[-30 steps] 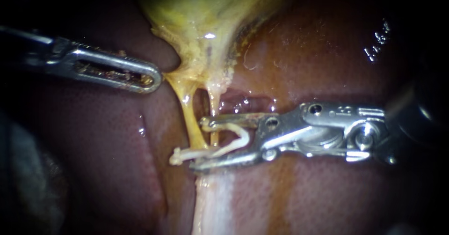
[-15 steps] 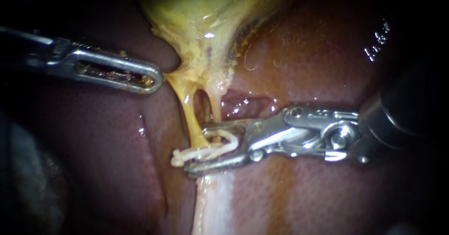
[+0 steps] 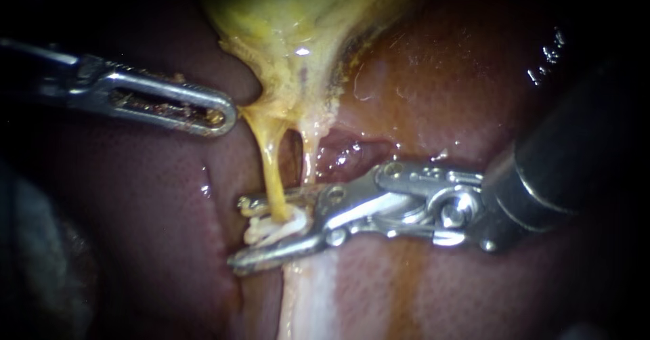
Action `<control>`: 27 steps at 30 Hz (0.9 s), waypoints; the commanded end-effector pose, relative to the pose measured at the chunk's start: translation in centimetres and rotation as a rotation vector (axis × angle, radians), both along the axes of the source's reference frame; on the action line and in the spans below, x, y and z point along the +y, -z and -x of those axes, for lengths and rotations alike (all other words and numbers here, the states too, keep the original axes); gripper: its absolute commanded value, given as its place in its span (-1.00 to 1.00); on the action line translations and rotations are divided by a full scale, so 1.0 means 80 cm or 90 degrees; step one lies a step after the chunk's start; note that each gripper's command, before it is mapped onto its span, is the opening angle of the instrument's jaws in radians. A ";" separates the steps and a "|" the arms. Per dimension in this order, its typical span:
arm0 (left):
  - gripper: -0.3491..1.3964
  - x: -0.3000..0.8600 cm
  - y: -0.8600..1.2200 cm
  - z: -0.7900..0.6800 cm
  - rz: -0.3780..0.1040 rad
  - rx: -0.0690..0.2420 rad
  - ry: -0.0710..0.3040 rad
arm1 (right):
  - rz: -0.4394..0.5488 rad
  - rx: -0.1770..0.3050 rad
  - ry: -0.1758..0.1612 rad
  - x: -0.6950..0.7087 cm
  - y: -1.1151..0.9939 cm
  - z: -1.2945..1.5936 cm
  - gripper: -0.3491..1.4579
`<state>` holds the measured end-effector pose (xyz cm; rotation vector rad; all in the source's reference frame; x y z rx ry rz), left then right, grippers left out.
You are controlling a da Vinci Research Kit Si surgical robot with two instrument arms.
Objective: Clipping second clip left tube
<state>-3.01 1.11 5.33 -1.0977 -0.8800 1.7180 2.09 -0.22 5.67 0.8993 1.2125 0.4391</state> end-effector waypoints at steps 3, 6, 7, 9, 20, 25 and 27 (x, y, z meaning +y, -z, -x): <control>-1.00 0.0000 -0.0001 0.0000 0.000 0.000 0.000 | -0.010 0.018 -0.005 0.0004 0.0024 0.0004 -0.06; -1.00 0.0000 0.0000 -0.0001 0.000 0.000 0.000 | -0.015 0.024 -0.003 0.0004 0.0042 0.0008 -0.07; -1.00 0.0000 0.0000 -0.0001 0.000 0.000 0.000 | -0.016 0.025 -0.001 0.0003 0.0047 0.0010 -0.07; -1.00 0.0000 0.0000 -0.0001 0.000 0.000 0.000 | -0.016 0.026 0.000 0.0002 0.0052 0.0012 -0.09; -1.00 0.0000 -0.0001 -0.0001 0.000 0.000 0.000 | -0.034 0.021 0.003 0.0006 0.0045 0.0026 -0.41; -1.00 0.0000 -0.0001 -0.0001 0.000 0.000 -0.001 | -0.051 0.015 0.003 0.0005 0.0045 0.0032 -0.74; -1.00 0.0000 -0.0001 -0.0001 0.000 0.000 -0.001 | -0.059 0.013 0.005 0.0005 0.0045 0.0032 -0.82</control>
